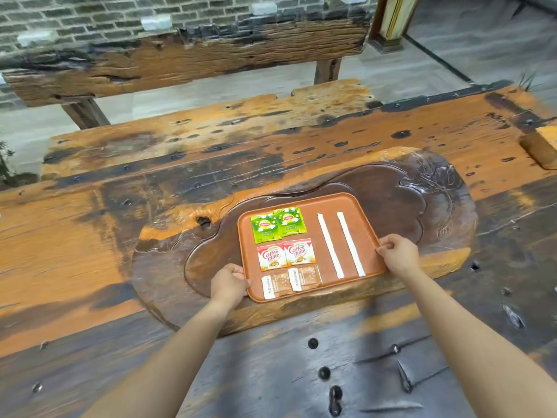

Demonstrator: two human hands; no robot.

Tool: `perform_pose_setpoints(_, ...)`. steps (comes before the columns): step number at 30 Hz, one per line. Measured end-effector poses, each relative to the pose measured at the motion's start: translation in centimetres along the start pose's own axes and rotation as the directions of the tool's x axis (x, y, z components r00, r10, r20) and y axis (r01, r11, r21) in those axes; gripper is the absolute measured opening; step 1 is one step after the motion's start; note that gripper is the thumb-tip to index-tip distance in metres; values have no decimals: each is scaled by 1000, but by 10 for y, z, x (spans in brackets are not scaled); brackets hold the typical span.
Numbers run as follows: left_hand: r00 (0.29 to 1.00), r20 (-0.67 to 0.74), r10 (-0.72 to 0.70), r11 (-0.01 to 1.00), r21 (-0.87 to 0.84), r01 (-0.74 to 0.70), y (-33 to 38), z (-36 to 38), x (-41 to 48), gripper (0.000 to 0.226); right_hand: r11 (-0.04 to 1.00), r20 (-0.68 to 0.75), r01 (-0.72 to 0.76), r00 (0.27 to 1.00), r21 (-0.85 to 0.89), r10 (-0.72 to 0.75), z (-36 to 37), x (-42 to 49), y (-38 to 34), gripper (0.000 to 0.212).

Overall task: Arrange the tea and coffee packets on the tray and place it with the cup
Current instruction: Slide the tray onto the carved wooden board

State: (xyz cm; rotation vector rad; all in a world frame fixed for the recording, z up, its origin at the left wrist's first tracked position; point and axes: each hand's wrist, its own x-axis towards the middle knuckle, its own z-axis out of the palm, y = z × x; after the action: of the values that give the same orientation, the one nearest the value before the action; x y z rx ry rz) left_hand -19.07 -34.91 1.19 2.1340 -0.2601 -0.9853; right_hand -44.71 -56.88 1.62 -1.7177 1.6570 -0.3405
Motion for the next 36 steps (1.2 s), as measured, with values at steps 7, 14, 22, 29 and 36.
perform_pose_setpoints(7,998,-11,67,998,20,-67,13,23,16,19,993,-100,-33,995,-110,22,2,32,0,14)
perform_pose_setpoints(14,997,7,77,996,37,-77,26,35,26,19,992,-146,-58,989,-115,41,1,50,0,15)
perform_pose_setpoints(22,998,41,46,996,71,-49,28,34,23,25,989,-194,-26,981,-148,-3,7,46,-2,21)
perform_pose_setpoints(29,981,181,64,998,-6,-64,22,21,11,30,981,-92,-43,995,-190,25,2,39,-8,32)
perform_pose_setpoints(36,976,197,91,992,-105,-72,1,-25,-27,18,952,-160,7,985,-305,-59,5,-11,-33,40)
